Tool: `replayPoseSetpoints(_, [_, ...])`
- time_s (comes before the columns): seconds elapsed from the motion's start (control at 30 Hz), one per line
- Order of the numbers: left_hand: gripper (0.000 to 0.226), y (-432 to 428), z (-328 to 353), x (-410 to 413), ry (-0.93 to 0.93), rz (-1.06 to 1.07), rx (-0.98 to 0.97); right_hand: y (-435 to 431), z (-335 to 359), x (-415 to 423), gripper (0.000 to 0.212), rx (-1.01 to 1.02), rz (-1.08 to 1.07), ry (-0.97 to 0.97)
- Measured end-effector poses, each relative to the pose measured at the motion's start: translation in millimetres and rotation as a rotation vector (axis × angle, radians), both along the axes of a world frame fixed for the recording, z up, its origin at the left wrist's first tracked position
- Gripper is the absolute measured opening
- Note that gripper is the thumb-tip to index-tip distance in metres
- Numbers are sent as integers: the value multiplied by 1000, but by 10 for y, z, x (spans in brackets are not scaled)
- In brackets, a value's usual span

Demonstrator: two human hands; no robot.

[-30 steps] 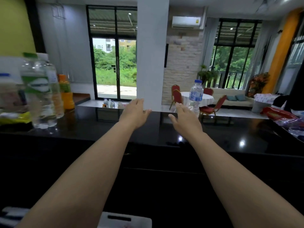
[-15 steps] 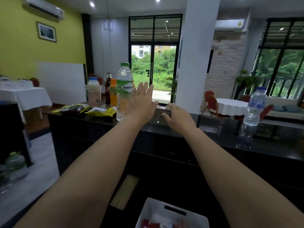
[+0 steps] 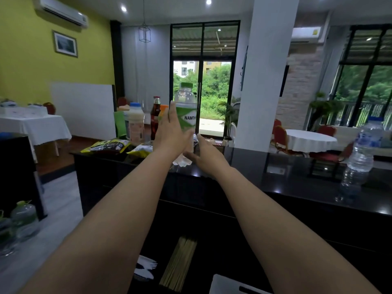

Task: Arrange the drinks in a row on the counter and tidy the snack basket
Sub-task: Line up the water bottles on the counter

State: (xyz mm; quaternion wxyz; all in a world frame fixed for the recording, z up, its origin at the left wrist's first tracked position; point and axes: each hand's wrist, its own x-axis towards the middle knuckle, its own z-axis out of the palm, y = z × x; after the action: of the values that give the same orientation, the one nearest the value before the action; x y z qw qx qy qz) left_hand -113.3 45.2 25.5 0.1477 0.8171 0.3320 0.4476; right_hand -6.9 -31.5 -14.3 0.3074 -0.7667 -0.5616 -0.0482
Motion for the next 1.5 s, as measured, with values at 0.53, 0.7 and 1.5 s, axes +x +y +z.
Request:
replayPoseSetpoints(0.53, [97,-103,-68,300,-232,-195,-136,-84,-106,144,63,156,-18,282])
replayPoseSetpoints(0.7, [97,-582,-73,772,-254,-309,-164,-601,-114,573,63,160,-109,267])
replayPoseSetpoints(1.5, [85,-1949,-64,3434,-70,-539,-265,-2194,-94,3001,73,164,-435,249])
